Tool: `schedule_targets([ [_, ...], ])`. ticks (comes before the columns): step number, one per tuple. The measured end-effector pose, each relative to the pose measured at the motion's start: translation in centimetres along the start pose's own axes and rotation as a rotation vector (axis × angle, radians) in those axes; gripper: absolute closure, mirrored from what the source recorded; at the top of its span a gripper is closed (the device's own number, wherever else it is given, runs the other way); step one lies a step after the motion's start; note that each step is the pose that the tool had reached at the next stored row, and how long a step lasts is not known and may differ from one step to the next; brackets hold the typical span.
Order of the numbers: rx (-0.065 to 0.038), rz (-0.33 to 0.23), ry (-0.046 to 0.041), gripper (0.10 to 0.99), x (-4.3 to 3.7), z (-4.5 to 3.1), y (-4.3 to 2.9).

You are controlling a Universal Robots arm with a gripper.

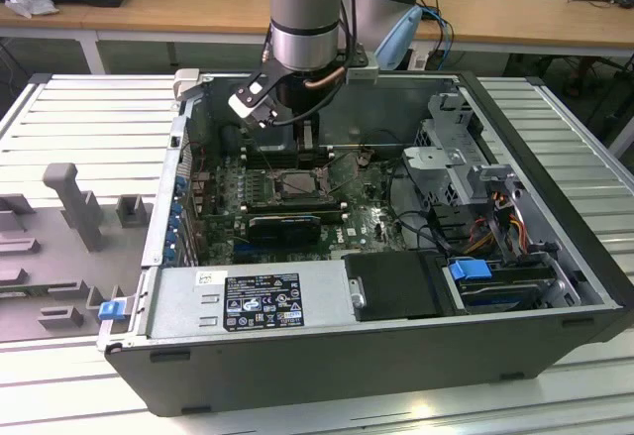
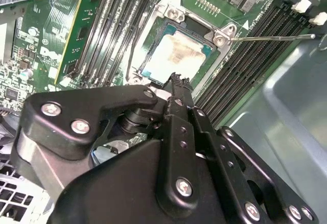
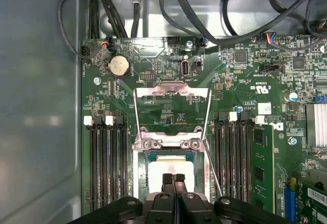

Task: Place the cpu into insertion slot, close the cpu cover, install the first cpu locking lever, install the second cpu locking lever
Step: 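Close the cpu cover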

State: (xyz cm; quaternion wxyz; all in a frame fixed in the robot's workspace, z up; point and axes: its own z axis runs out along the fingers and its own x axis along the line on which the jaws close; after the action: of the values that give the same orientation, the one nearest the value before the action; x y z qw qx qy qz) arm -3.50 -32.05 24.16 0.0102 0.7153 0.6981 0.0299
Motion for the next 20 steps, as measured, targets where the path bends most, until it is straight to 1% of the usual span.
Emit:
schedule_targets([
  [2,0.000,0.000,0.0001,0.980,0.01,-0.30,0.02],
  [3,0.000,0.000,0.0001,0.980,0.02,-0.64,0.04],
  [4,0.000,0.001,0.0003,0.980,0.02,-0.74,0.11],
  [6,0.002,0.001,-0.0001,0.980,0.04,-0.73,0.52],
  [8,0.003,0.002,0.0000,0.980,0.05,-0.69,1.28],
  [9,0.003,0.002,0.0000,0.980,0.05,-0.68,1.38],
  [13,0.003,0.002,-0.0001,0.980,0.06,-0.67,1.59],
  [16,0.003,0.002,-0.0003,0.980,0.07,-0.74,1.61],
  [20,0.003,0.002,-0.0001,0.980,0.08,-1.31,1.64],
])
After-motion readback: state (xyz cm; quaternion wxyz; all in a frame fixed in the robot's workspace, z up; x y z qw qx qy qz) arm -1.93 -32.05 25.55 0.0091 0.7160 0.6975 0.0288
